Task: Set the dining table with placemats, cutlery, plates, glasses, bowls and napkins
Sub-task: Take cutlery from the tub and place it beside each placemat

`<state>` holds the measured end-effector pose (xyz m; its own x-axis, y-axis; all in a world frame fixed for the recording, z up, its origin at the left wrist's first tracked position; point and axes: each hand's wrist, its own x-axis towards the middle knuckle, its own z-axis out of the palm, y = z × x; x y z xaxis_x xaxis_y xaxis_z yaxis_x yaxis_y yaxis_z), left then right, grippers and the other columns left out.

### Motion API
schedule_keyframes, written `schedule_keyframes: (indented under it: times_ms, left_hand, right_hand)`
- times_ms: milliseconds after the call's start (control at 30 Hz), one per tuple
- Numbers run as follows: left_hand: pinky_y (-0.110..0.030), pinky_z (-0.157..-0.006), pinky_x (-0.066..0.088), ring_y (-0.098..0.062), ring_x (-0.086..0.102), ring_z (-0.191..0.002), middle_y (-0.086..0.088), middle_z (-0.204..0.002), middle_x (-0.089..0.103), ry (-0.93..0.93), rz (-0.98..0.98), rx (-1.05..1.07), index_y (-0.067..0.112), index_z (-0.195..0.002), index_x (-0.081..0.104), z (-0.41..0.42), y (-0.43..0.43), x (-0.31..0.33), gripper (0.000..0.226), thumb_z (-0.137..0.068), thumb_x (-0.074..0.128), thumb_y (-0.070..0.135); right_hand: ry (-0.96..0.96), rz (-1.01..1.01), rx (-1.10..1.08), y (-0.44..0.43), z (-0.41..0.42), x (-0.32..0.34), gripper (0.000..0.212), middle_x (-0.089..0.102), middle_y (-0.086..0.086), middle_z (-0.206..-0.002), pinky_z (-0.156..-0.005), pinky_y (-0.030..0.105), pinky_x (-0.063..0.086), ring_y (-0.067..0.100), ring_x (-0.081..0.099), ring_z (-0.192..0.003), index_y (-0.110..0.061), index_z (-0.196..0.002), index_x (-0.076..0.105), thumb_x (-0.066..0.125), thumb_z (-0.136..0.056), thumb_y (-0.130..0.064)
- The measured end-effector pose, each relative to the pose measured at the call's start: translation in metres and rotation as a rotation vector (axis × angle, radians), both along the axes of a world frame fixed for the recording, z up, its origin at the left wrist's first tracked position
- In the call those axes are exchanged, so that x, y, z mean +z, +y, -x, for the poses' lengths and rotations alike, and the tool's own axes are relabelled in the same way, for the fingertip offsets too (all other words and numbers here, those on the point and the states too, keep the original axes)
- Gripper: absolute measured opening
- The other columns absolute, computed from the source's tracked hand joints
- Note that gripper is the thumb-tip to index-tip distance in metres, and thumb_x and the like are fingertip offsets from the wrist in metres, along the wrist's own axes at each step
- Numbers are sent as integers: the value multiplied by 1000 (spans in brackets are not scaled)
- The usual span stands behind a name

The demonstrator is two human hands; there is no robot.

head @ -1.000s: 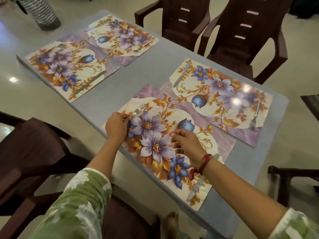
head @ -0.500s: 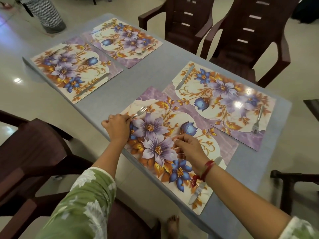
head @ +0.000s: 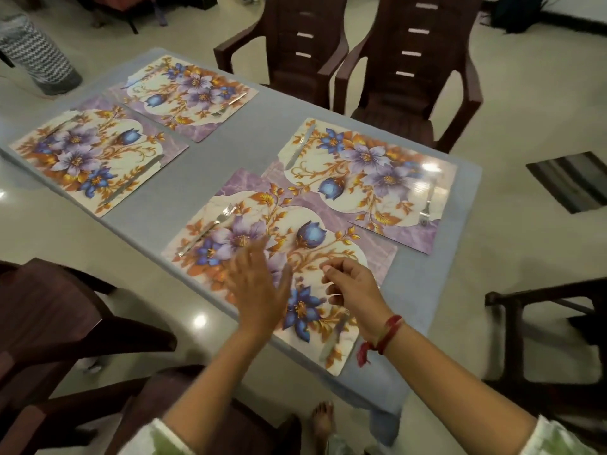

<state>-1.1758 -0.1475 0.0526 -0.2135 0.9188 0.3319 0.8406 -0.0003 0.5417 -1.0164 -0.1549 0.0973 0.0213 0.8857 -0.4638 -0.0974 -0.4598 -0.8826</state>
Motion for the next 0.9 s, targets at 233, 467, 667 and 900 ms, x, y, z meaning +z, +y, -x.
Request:
schedule_keyframes:
  times_ms: [233,467,667,900]
  left_hand:
    - [-45,-106,31,-32,42,-127,-7,-126,56,-94,98,-344,17,-124,51,-145,-77,-9,46,-85,50,42]
    - [-39,-104,29,-33,46,-121,-3,-119,57,-84,166,-585,18,-119,56,-287,-117,12,44,-83,50,43]
    - [-25,-93,28,-24,48,-112,-2,-114,55,-72,263,-796,18,-118,57,-447,-164,23,49,-80,47,48]
    - [-31,-97,32,-22,48,-113,0,-113,57,24,328,-1049,18,-117,60,-566,-208,23,51,-80,44,50]
  right_hand:
    - [33,44,-266,-72,-143,-13,15,59,0,-73,-53,21,42,5,51,-52,-15,-87,63,53,-94,-8]
    - [73,64,-490,-163,-322,-14,16,59,0,-75,-51,19,44,7,54,-57,-16,-89,64,51,-95,-8]
    - [55,12,-762,-242,-477,0,13,59,-3,-68,-44,14,38,2,50,-47,-14,-88,64,53,-94,-10]
    - [46,46,-957,-320,-563,-6,13,57,2,-70,-51,21,39,11,49,-59,-14,-85,62,54,-94,-10]
